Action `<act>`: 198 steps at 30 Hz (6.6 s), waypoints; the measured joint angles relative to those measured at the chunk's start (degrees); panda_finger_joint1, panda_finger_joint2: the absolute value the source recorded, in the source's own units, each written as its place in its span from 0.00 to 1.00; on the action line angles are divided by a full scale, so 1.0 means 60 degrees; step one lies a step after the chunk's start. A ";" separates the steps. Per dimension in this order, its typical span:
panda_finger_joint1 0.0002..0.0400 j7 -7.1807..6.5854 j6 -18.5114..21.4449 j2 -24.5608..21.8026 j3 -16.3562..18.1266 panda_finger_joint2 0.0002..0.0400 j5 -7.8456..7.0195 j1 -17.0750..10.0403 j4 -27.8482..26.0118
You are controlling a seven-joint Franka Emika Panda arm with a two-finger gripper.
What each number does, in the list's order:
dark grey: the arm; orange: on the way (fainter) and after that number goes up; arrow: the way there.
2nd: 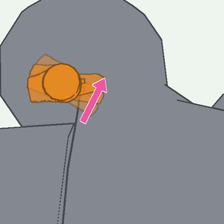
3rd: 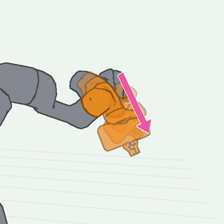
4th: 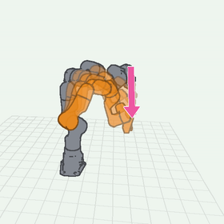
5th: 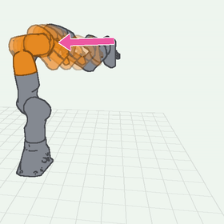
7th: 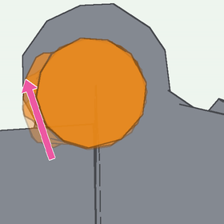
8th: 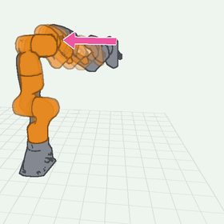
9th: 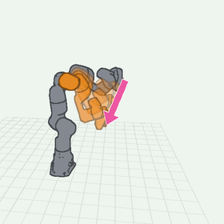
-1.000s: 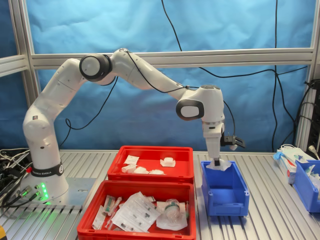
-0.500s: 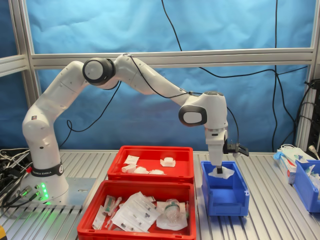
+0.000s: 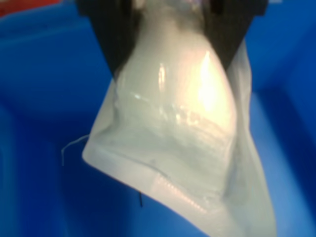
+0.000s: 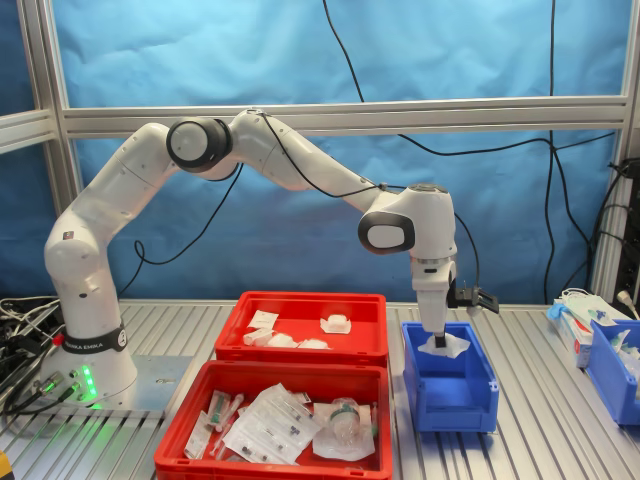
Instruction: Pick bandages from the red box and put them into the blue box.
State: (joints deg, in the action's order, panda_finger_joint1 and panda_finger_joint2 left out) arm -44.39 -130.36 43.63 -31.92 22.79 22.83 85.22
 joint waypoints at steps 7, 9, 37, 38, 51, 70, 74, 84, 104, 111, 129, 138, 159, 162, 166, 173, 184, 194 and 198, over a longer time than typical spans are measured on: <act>0.21 0.0000 0.0000 0.0000 0.0000 0.21 0.0203 0.0000 -0.0021; 0.21 0.0000 0.0000 0.0000 0.0000 0.21 0.0228 0.0000 -0.0030; 0.80 0.0000 0.0485 -0.0038 0.0000 0.80 0.0306 0.0004 -0.0106; 0.80 0.0000 0.0664 -0.0071 0.0000 0.80 0.0306 0.0008 -0.0106; 1.00 0.0000 0.2252 -0.0944 -0.0001 1.00 0.0256 0.0192 -0.0105; 1.00 0.0127 0.2696 -0.2959 -0.0024 1.00 -0.0567 0.1327 0.0905; 1.00 0.0259 0.2633 -0.3330 -0.0024 1.00 -0.0735 0.1492 0.1416; 1.00 0.0432 0.1502 -0.4298 -0.0025 1.00 -0.1117 0.1761 0.3049; 1.00 0.0500 0.0102 -0.4759 -0.0026 1.00 -0.1302 0.1826 0.4987; 1.00 0.0506 0.0021 -0.4760 -0.0020 1.00 -0.1309 0.1687 0.5072; 1.00 0.0508 -0.0022 -0.4782 0.1093 1.00 -0.1312 0.0604 0.5122; 1.00 0.0508 -0.0023 -0.4781 0.2887 1.00 -0.1312 -0.0392 0.5122; 1.00 0.0508 -0.0023 -0.4780 0.5575 1.00 -0.1513 -0.2815 0.5122; 1.00 0.0508 -0.0023 -0.4780 0.5687 1.00 -0.1829 -0.2980 0.5122; 1.00 0.0508 -0.0023 -0.4780 0.5745 1.00 -0.2051 -0.3083 0.5123; 1.00 0.0508 -0.0023 -0.4780 0.5821 1.00 -0.2235 -0.3205 0.5122; 1.00 0.0508 -0.0023 -0.4780 0.5870 1.00 -0.2369 -0.3220 0.5122; 1.00 0.0508 -0.0023 -0.4780 0.5872 1.00 -0.2392 -0.3220 0.5085; 1.00 0.0508 -0.0023 -0.4780 0.5872 1.00 -0.2399 -0.3220 0.5019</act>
State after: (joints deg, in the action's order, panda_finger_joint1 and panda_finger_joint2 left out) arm -41.34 -130.51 14.95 3.31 8.39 3.51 115.34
